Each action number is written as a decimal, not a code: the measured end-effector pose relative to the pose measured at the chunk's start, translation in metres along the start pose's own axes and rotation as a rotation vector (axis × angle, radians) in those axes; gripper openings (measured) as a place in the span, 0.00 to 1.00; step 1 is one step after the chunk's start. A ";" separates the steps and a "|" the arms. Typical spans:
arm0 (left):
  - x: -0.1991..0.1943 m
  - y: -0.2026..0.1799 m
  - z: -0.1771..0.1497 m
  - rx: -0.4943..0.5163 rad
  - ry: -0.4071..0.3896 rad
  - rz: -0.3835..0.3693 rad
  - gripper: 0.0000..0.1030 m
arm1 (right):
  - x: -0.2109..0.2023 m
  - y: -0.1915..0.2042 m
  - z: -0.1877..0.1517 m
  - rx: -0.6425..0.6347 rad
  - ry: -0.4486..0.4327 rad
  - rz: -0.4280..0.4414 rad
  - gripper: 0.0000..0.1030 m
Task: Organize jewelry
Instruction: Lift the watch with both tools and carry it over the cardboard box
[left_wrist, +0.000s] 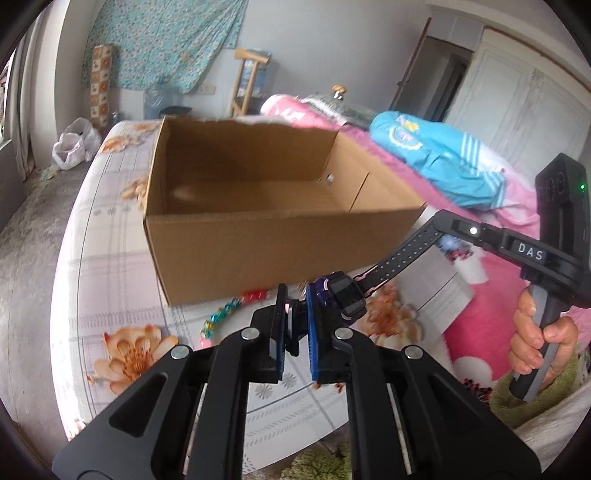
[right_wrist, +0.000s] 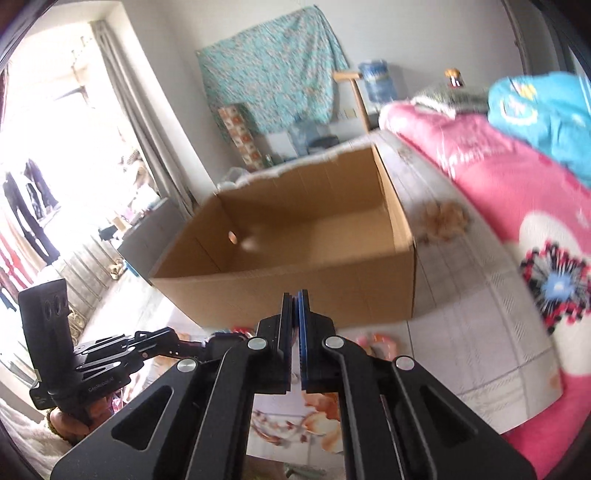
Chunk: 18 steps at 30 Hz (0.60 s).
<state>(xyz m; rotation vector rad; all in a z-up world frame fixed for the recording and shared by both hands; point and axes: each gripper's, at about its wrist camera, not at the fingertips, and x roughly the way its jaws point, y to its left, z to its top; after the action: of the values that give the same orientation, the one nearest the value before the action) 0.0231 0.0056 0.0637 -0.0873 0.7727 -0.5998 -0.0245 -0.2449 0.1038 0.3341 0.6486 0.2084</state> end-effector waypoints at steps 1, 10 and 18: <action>-0.007 -0.001 0.009 0.012 -0.019 -0.008 0.08 | -0.005 0.005 0.009 -0.017 -0.017 0.010 0.03; 0.004 0.015 0.118 -0.005 -0.004 -0.017 0.08 | 0.035 0.012 0.121 -0.062 0.014 0.073 0.03; 0.124 0.051 0.173 -0.005 0.273 0.108 0.08 | 0.163 -0.016 0.169 -0.066 0.256 -0.030 0.03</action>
<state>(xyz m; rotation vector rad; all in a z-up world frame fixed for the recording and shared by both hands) 0.2337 -0.0433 0.0960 0.0327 1.0371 -0.5127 0.2085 -0.2525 0.1339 0.2353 0.8968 0.2452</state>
